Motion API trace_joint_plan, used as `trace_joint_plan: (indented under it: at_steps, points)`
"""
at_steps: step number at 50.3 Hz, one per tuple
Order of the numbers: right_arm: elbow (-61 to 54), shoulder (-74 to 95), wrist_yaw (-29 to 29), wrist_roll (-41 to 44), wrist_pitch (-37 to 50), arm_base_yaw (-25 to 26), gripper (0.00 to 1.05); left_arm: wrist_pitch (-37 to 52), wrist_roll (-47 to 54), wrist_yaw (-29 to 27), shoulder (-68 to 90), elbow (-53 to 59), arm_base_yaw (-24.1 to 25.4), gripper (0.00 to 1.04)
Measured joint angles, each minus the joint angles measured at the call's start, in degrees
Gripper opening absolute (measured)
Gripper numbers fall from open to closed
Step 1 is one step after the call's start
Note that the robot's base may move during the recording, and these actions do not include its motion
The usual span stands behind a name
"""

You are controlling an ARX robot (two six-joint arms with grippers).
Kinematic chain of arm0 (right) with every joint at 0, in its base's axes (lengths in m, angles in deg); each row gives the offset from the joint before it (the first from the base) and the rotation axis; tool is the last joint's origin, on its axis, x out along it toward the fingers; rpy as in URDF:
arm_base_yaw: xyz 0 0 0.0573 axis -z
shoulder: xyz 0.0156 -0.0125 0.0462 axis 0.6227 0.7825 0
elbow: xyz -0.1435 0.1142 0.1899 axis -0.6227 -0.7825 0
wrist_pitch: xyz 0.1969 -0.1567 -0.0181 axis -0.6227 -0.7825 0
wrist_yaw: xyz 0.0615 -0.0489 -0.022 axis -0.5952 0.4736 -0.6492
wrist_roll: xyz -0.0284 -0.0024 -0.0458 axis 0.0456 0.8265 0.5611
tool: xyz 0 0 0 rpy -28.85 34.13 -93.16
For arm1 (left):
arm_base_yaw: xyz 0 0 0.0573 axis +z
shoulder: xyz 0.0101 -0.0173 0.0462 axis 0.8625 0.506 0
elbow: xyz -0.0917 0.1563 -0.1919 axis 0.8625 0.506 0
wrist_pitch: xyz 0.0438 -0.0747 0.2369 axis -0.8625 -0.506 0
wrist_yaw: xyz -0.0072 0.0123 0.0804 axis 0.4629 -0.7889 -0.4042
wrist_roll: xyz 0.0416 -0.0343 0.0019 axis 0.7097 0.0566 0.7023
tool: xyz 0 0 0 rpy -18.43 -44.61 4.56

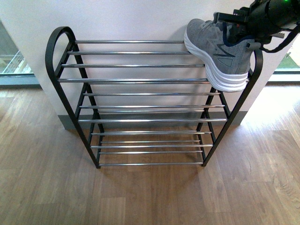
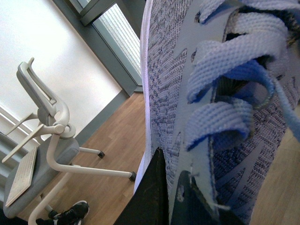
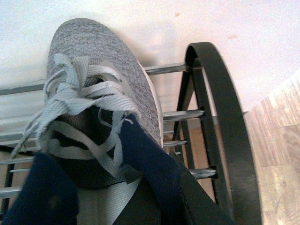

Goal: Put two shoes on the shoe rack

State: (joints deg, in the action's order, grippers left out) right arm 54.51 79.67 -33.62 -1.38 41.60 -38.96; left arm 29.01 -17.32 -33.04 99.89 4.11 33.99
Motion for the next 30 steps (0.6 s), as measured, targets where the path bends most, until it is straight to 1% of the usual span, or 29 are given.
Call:
trace_joint_plan:
  at_steps: [11,16,17,20,21,23,24,27,28,30]
  points:
    - [-0.92,-0.07,-0.28,1.22,0.85,0.94,0.02,0.0,0.0,0.0,0.0,0.0,0.0,0.02]
    - [-2.34,-1.29,-1.29,0.5,0.85,0.92,0.19,0.0,0.02,-0.02,0.0,0.0,0.0,0.02]
    - [-3.15,-2.03,-1.81,0.39,0.83,0.87,0.25,0.0,0.02,-0.02,0.0,0.0,0.0,0.02]
    - [-5.27,-4.42,-3.13,0.39,0.74,0.87,0.35,0.0,0.0,-0.02,0.0,0.0,0.0,0.02]
    - [-6.21,-5.92,-3.26,0.52,0.46,0.85,0.41,0.0,0.0,-0.02,0.0,0.0,0.0,0.02]
    - [-7.15,-7.78,-3.82,1.05,-0.17,0.87,0.46,0.0,0.0,0.0,0.0,0.0,0.0,0.02]
    - [-8.24,-9.94,-4.11,1.27,-0.79,0.9,0.51,0.0,0.0,0.0,0.0,0.0,0.0,0.02]
    - [-9.88,-14.75,-4.44,3.13,-3.89,1.11,0.62,0.0,0.0,-0.02,0.0,0.0,0.0,0.02]
    - [-10.91,-17.46,-5.77,3.98,-4.9,1.33,0.67,0.0,0.0,-0.02,0.0,0.0,0.0,0.02]
    - [-12.63,-21.05,-7.02,5.88,-4.79,1.64,0.74,0.0,0.0,-0.02,0.0,0.0,0.0,0.02]
